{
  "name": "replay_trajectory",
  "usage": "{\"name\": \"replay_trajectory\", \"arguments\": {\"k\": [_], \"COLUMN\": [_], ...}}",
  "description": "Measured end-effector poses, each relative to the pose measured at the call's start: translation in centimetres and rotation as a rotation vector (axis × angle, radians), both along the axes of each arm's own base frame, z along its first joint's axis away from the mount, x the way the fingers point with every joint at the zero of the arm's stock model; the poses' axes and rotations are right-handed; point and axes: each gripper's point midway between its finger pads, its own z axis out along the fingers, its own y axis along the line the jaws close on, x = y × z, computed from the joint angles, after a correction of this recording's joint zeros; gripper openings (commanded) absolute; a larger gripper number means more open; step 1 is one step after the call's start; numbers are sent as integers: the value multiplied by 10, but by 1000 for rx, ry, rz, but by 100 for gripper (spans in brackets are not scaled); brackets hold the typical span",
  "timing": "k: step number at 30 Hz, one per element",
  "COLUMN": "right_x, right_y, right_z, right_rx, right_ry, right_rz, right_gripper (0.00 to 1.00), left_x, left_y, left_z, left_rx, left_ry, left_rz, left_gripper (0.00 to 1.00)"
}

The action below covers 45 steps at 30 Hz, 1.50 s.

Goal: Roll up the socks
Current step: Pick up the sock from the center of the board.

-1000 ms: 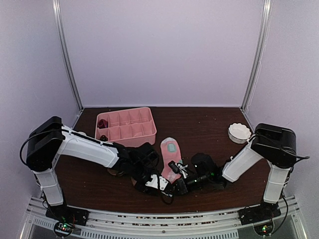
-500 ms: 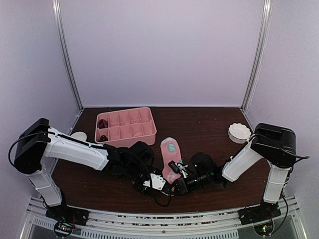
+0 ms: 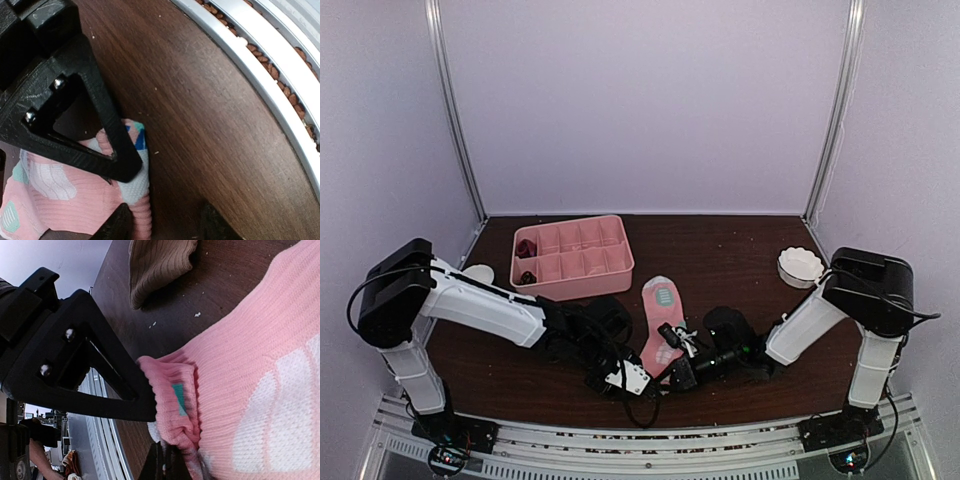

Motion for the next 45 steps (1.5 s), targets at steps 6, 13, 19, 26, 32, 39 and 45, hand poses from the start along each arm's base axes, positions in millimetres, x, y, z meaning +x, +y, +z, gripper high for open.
{"name": "replay_trajectory", "arguments": {"k": [6,13,19,26,32,39,45], "right_x": [-1,-1,1,2,2,10,22], "right_y": [-1,-1,-3,-7,-8,-18,-51], "right_z": [0,0,1,0,3,23,21], "right_rx": [1,2,1,-2,6,0,-115], "right_ry": [-1,-1,1,5,21,-86,-217], "right_rz": [0,0,-4,-12,-25,-73,-177], "right_gripper": [0,0,0,0,35,59,98], "left_x": [6,12,22,25,26,35,48], "left_y": [-7,-10,-19,-21,-22,-28,-18], "left_z": [0,-3,-5,-6,-5,3,0], "left_rx": [3,20,37,39,39,54,90], "left_ry": [-11,-30,-60,-68,-62,194,398], "left_rz": [6,16,24,28,40,157,263], "left_gripper": [46,36,25,24,13,11,11]}}
